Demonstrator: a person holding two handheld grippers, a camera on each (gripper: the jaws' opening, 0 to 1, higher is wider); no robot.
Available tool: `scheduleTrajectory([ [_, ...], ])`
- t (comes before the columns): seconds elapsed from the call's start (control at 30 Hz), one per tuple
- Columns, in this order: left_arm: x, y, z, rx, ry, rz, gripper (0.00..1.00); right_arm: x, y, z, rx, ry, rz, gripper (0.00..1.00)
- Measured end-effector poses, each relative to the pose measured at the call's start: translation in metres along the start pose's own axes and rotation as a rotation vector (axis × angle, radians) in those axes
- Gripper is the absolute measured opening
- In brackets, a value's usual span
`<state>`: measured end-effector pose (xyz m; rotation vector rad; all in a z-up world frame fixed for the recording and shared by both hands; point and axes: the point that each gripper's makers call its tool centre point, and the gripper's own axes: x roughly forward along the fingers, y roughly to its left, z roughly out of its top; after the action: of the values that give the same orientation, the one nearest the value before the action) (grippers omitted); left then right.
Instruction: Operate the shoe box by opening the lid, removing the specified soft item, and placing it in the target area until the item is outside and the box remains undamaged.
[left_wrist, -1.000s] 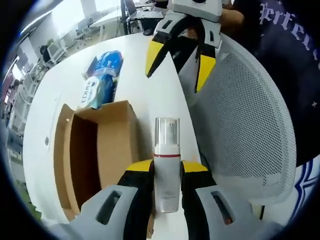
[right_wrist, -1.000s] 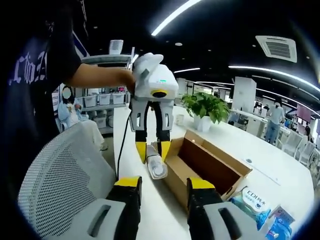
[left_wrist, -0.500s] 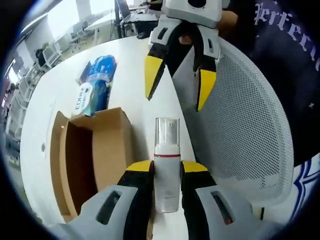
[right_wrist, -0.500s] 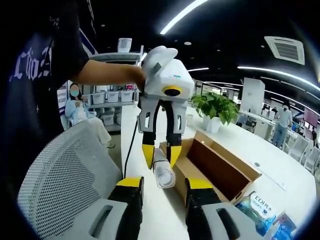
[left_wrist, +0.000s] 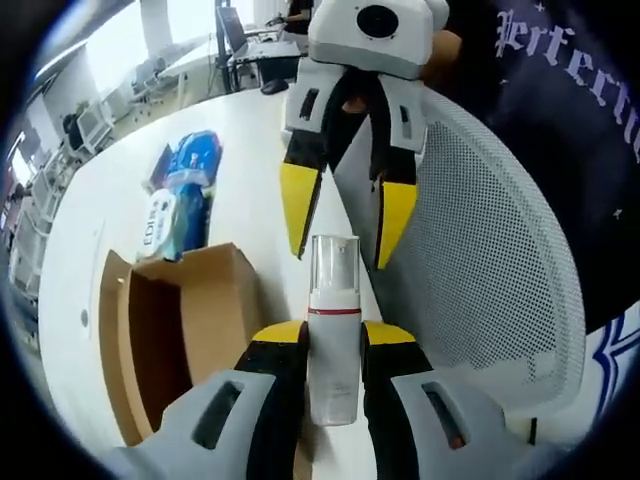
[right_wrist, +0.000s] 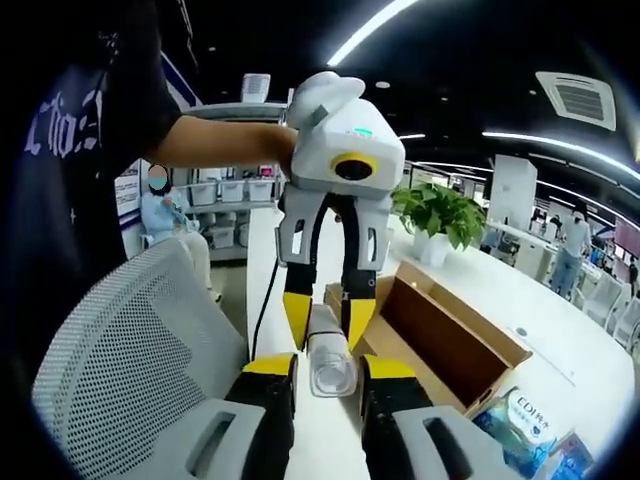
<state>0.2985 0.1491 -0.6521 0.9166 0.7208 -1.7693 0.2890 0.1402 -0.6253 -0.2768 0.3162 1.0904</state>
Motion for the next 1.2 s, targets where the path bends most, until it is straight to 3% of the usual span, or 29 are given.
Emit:
scheduleTrajectory([
  [0.6, 0.006, 0.001, 0.006, 0.034, -0.029, -0.009, 0.19, 0.003, 0.000, -0.006, -0.044, 0.030, -0.001, 0.15],
  [1.03, 0.005, 0.007, 0.008, 0.014, -0.048, 0.022, 0.20, 0.000, -0.006, -0.005, -0.001, 0.033, -0.025, 0.14],
  [1.2, 0.004, 0.006, 0.011, 0.013, -0.054, 0.025, 0.27, 0.000, -0.008, -0.003, 0.014, 0.029, -0.033, 0.14],
])
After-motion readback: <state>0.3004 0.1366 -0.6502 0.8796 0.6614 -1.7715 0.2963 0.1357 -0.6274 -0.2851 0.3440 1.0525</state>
